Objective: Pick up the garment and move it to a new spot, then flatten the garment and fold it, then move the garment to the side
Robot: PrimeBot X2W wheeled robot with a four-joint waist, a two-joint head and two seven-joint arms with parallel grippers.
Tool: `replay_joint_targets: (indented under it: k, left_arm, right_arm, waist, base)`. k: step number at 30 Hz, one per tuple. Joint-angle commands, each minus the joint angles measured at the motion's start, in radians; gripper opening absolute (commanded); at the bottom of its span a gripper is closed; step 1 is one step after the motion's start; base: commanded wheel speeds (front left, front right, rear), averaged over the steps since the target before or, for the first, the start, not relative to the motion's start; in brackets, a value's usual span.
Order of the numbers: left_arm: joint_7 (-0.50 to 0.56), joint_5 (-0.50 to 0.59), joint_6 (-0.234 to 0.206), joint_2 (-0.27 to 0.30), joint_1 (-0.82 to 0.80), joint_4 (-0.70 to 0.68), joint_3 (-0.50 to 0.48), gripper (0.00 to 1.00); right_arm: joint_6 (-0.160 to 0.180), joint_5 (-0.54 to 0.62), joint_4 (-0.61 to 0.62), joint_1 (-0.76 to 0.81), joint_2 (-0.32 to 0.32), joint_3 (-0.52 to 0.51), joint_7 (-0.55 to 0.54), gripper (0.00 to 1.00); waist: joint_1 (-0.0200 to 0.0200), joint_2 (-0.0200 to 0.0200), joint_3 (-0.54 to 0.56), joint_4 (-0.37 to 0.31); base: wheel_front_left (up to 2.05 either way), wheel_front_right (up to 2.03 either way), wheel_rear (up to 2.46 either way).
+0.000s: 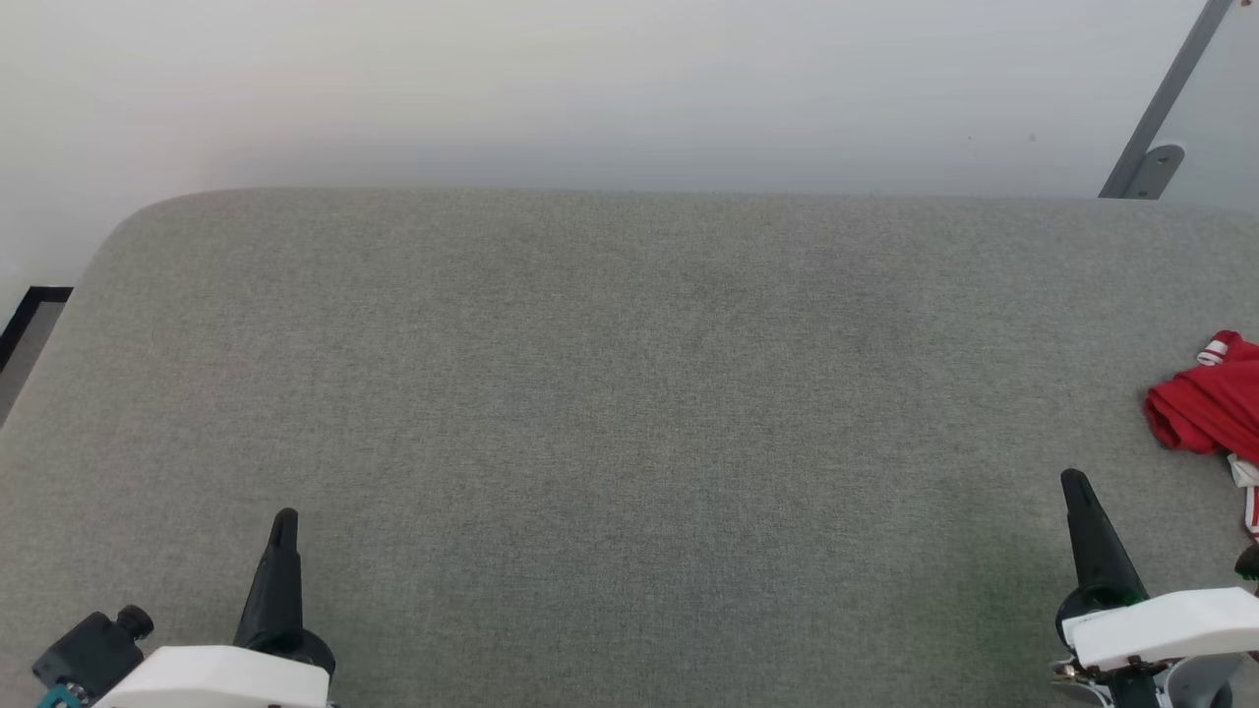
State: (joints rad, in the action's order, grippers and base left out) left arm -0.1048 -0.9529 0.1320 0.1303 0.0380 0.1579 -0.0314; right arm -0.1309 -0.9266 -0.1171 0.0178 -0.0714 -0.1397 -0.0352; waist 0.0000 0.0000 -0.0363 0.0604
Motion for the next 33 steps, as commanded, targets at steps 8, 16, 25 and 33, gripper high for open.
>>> replay_joint_targets:
  k: [8,16,25,33]
  left_arm:
    - [0.027,-0.107,-0.001,-0.003,-0.043,0.004,-0.011,0.00]
    - [0.050,-0.190,-0.001,-0.010,-0.058,0.015,-0.016,0.00]
    - [0.075,-0.277,-0.001,-0.017,-0.073,0.027,-0.022,0.00]
    - [0.093,-0.338,-0.002,-0.023,-0.087,0.036,-0.027,0.00]
  right_arm:
    - [0.000,-0.103,-0.010,-0.037,0.000,0.002,-0.013,0.00]
    - [0.000,-0.186,-0.027,-0.050,0.004,0.005,-0.022,0.00]
    - [0.000,-0.271,-0.044,-0.064,0.007,0.009,-0.032,0.00]
    - [0.000,-0.333,-0.057,-0.075,0.009,0.011,-0.040,0.00]
  waist:
    - [0.0000,0.0000,0.003,-0.006]
    - [0.0000,0.0000,0.006,-0.012]
    - [0.0000,0.0000,0.010,-0.018]
    - [0.0000,0.0000,0.013,-0.023]
  base:
    - [0.00,0.00,0.00]
    - [0.00,0.00,0.00]
    - [0.00,0.00,0.00]
    - [0.00,0.00,0.00]
